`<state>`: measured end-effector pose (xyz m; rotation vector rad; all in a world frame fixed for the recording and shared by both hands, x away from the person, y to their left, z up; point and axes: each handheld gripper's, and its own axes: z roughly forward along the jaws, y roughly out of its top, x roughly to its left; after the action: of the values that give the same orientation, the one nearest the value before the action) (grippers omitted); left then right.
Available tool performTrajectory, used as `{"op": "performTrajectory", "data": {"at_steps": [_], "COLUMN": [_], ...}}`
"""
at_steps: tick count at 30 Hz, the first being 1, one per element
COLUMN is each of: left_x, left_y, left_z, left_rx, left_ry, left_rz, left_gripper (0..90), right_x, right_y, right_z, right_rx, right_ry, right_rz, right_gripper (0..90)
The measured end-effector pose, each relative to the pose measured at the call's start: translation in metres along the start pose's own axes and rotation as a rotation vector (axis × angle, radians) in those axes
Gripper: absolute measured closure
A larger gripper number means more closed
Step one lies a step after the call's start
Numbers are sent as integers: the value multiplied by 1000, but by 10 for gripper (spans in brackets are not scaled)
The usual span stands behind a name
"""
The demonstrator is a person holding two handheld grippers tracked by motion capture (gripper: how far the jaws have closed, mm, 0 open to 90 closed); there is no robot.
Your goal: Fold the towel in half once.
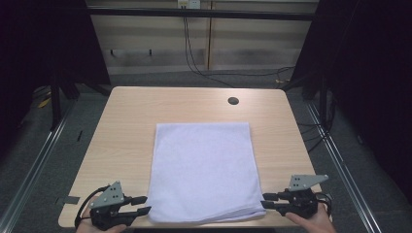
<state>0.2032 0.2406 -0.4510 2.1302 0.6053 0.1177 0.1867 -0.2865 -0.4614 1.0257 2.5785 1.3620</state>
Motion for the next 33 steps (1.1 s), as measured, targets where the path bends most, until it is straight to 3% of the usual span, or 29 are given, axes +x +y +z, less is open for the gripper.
{"op": "performTrajectory", "data": {"at_steps": [4, 8, 11, 13, 17, 19, 20, 24, 25, 26, 32, 33], "left_x": [19, 51, 76, 91, 114, 123, 127, 132, 130, 128, 110, 105], "left_y": [15, 30, 41, 47, 54, 57, 58, 54, 51, 50, 39, 38], "left_z": [15, 45, 61, 68, 87, 100, 106, 121, 121, 119, 110, 108], "left_rx": [-3, -3, 30, 1, -1, 18, 27, 86, 73, 81, 75, 91], "left_ry": [37, 49, 71, 95, 136, 162, 157, 189, 199, 197, 181, 178], "left_rz": [-33, -116, -146, -194, -234, -238, -249, -230, -213, -197, -187, -166], "left_gripper": [576, 565, 565, 556, 522, 522, 522, 518, 520, 519, 520, 520], "right_x": [-15, -35, -49, -60, -83, -94, -98, -106, -106, -105, -92, -88], "right_y": [16, 37, 53, 63, 79, 83, 85, 89, 87, 85, 75, 73], "right_z": [13, 33, 47, 56, 82, 96, 103, 123, 125, 126, 116, 114], "right_rx": [-38, -53, -45, -47, 12, 16, 25, 65, 65, 58, 89, 95], "right_ry": [-49, -97, -108, -110, -123, -134, -138, -182, -187, -190, -170, -169], "right_rz": [18, 67, 67, 85, 105, 124, 128, 123, 130, 130, 118, 112], "right_gripper": [663, 631, 618, 594, 563, 557, 555, 539, 534, 534, 539, 539]}}
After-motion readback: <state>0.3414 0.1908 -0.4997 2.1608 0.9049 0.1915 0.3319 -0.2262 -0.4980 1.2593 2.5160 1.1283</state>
